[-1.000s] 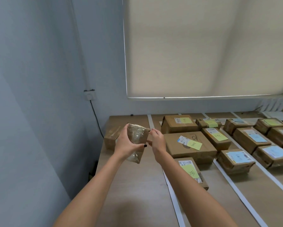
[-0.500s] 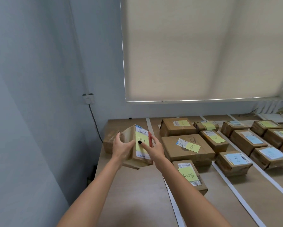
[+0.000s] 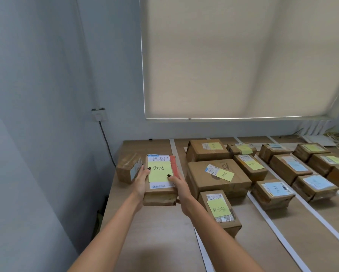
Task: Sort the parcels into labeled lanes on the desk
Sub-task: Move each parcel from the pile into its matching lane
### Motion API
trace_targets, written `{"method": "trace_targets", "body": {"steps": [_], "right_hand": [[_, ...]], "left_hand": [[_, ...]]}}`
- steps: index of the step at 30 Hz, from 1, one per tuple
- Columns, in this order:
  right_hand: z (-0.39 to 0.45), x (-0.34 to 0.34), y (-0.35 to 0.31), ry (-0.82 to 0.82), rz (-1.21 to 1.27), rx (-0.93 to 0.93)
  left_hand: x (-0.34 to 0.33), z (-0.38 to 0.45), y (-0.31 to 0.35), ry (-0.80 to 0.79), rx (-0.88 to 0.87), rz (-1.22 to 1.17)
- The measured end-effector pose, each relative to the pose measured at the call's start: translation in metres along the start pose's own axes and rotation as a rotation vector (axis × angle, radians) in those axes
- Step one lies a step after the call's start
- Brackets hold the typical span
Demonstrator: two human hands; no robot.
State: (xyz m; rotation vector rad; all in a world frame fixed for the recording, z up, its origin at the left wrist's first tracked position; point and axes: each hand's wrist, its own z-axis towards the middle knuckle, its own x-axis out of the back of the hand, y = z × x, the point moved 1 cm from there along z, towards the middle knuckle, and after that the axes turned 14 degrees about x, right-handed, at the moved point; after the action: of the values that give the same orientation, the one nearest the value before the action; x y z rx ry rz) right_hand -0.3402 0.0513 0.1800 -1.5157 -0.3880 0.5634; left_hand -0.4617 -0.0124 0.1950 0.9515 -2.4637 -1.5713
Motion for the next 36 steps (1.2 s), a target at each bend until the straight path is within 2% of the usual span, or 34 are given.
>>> {"method": "trace_targets", "body": {"steps": [9, 16, 23, 28, 36], "right_hand": [[-0.014, 0.095, -0.006, 0.176, -0.045, 0.031], [-0.017, 0.236, -0.011, 0.153, -0.135, 0.049], [-0.03, 0.368, 0.029, 0.151, -0.18, -0.11], [-0.034, 0.408, 0.065, 0.114, -0.163, -0.234], [-0.016, 0.425, 0.11, 0.111, -0.114, -0.261]], "left_hand": [[-0.083, 0.013, -0.031, -0.014, -0.064, 0.069], [-0.206, 0.04, -0.072, 0.047, -0.095, 0.186], [-0.324, 0.074, -0.148, 0.157, 0.026, 0.326], [-0.347, 0.088, -0.191, 0.231, 0.141, 0.376], [-0.348, 0.121, -0.213, 0.339, 0.152, 0.433]]}}
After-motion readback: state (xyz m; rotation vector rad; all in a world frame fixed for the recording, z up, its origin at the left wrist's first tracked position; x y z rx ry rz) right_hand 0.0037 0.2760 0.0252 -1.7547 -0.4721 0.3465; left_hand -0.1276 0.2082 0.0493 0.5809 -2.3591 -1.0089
